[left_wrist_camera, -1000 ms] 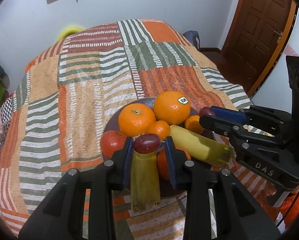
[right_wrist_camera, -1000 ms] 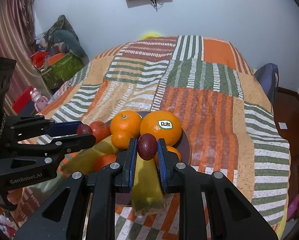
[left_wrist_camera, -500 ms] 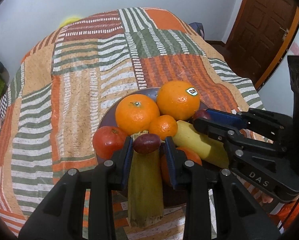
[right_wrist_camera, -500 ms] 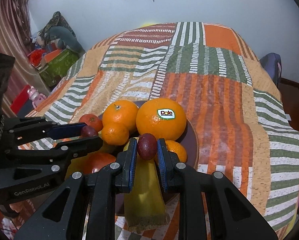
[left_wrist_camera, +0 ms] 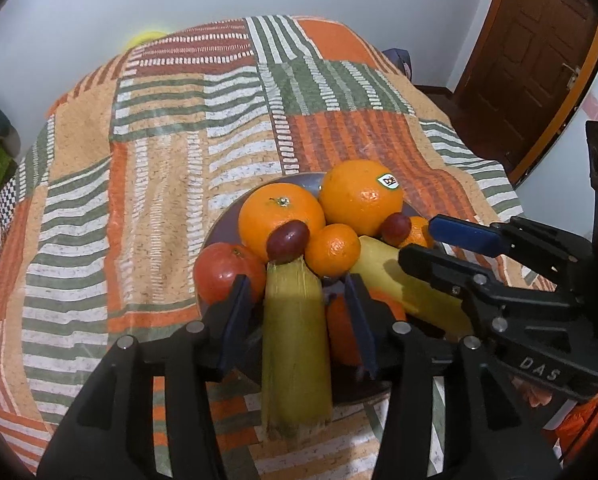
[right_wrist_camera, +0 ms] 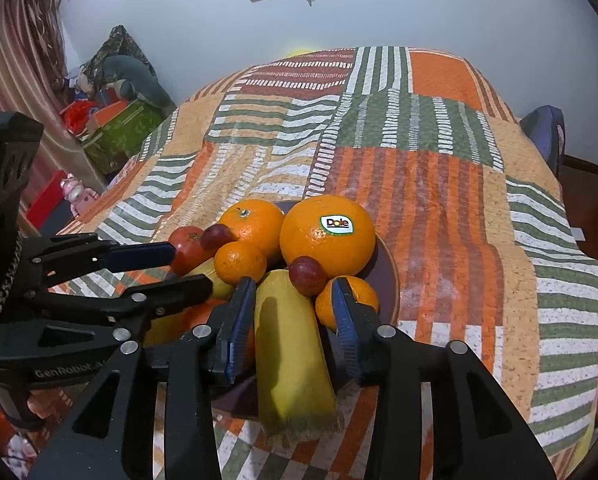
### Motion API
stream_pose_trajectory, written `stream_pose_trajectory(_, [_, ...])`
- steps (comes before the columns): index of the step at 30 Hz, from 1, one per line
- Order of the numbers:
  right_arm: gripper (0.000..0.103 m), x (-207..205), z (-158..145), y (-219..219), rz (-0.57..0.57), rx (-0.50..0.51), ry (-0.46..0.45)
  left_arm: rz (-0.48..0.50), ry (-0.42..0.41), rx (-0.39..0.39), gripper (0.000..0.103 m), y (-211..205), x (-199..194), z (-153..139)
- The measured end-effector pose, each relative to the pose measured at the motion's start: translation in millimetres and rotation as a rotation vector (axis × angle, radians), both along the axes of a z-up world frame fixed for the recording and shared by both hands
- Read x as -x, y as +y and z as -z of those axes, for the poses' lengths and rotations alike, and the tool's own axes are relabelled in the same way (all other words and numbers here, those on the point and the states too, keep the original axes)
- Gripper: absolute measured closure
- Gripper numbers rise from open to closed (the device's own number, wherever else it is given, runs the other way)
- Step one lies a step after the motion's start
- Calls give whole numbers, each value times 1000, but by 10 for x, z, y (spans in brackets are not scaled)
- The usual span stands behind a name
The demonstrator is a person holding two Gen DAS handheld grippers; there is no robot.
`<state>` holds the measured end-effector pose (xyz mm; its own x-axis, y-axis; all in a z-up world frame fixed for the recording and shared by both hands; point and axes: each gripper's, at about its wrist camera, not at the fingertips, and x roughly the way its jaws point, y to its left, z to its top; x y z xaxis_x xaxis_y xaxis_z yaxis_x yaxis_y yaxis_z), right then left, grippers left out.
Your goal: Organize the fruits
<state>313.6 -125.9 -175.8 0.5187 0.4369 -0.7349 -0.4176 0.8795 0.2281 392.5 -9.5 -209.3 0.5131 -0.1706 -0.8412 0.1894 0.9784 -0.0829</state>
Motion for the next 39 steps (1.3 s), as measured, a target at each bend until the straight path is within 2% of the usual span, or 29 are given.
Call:
stream_pose_trajectory(4, [67, 81, -108, -79, 12, -9, -12, -4, -24, 13, 55, 31, 138, -135])
stream_pose_trajectory(10, [67, 331, -505, -236, 54, -44, -84, -62, -118, 54, 55, 156, 432, -545])
stream_pose_trajectory(16, [67, 757, -1045, -331, 80, -69, -202, -108, -264, 85, 55, 296, 958, -1165])
stream_pose_trajectory(22, [67, 1391, -1649, -326, 92, -90, -361, -130, -446, 99, 55, 355, 1690, -1868])
stream_pose_trajectory(27, [67, 1913, -2013, -272, 99, -101, -484, -140, -594, 108, 55, 361, 2345, -2308])
stream_pose_trajectory(33, [67, 2410, -2241, -225, 108, -118, -597, -153, -726, 89, 55, 336, 2978, -2552])
stream_pose_trajectory(35, [66, 2509, -2266, -218, 108, -133, -614, -159, -759, 72, 48, 305, 3141, -2574])
stream_pose_trajectory(36, [63, 2547, -2270, -215, 110, -138, -623, -164, -776, 64, 43, 287, 3206, -2572])
stream_pose_trajectory(39, [52, 2679, -2278, -187, 127, -135, -667, -164, -811, 43, 40, 214, 3348, -2545])
